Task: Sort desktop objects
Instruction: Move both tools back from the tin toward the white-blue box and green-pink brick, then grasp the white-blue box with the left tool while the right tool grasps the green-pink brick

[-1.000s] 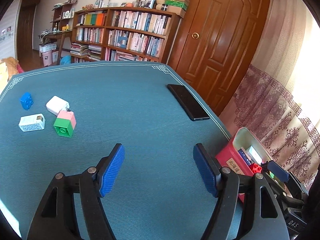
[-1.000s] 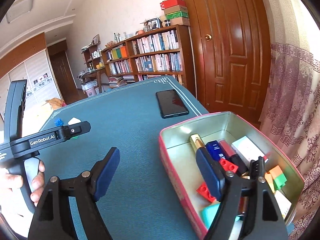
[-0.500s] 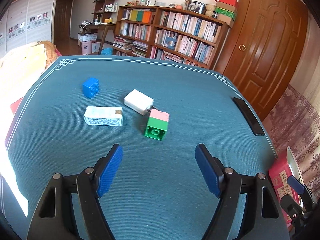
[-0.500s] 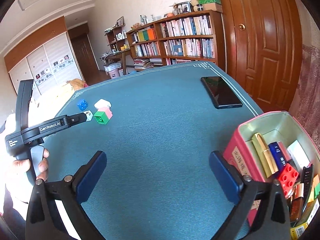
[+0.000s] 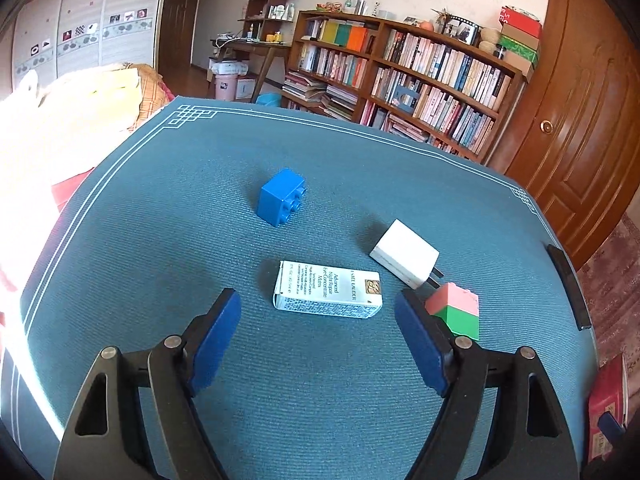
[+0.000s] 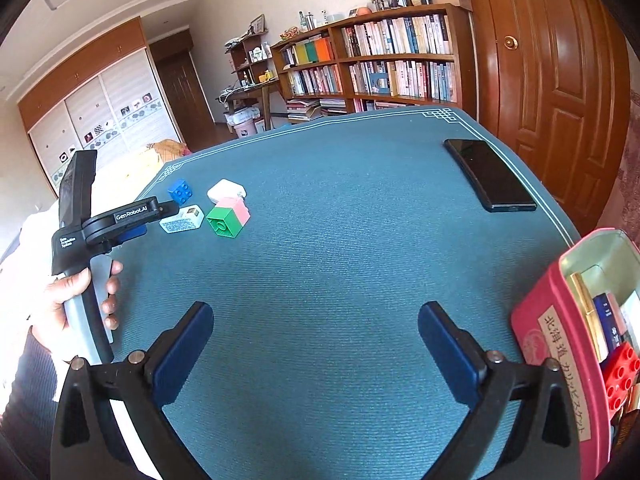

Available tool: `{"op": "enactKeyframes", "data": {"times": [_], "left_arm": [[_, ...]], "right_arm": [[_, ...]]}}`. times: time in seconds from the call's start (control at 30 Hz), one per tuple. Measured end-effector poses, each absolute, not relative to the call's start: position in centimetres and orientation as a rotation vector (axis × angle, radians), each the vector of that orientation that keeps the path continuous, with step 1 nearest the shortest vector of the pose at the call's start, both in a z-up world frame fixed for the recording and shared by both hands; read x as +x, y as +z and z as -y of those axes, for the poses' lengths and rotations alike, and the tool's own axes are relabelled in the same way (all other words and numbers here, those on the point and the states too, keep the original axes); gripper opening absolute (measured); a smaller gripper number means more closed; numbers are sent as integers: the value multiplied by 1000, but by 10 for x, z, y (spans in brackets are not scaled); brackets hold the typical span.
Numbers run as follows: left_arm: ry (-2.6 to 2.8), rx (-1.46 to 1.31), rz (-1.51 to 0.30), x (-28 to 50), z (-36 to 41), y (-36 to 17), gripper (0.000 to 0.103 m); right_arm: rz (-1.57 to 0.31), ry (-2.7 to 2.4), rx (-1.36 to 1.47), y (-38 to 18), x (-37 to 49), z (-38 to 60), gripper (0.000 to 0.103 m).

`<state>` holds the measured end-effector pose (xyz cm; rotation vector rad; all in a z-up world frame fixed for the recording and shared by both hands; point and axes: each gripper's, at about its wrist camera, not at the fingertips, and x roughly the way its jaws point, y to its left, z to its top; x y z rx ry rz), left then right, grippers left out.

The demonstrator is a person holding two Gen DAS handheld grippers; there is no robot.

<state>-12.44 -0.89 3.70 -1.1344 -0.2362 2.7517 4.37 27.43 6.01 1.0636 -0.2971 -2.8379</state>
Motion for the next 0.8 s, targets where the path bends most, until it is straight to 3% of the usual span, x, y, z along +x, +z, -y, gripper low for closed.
{"op": "enactKeyframes", "data": {"times": [0.33,0.57,0.8], "left_arm": [[2709,-1155,100,-144,-10,19,82],[2688,-1174,113,-151,-8,16,82],[2704,-1175,67,-147,-6,17,70]], "right_arm": [[243,-2809,1107,51,27,-260,103],[198,-2763,1164,49,15,-249,103],[101,-2687,1201,50,-2,-224,103]]}}
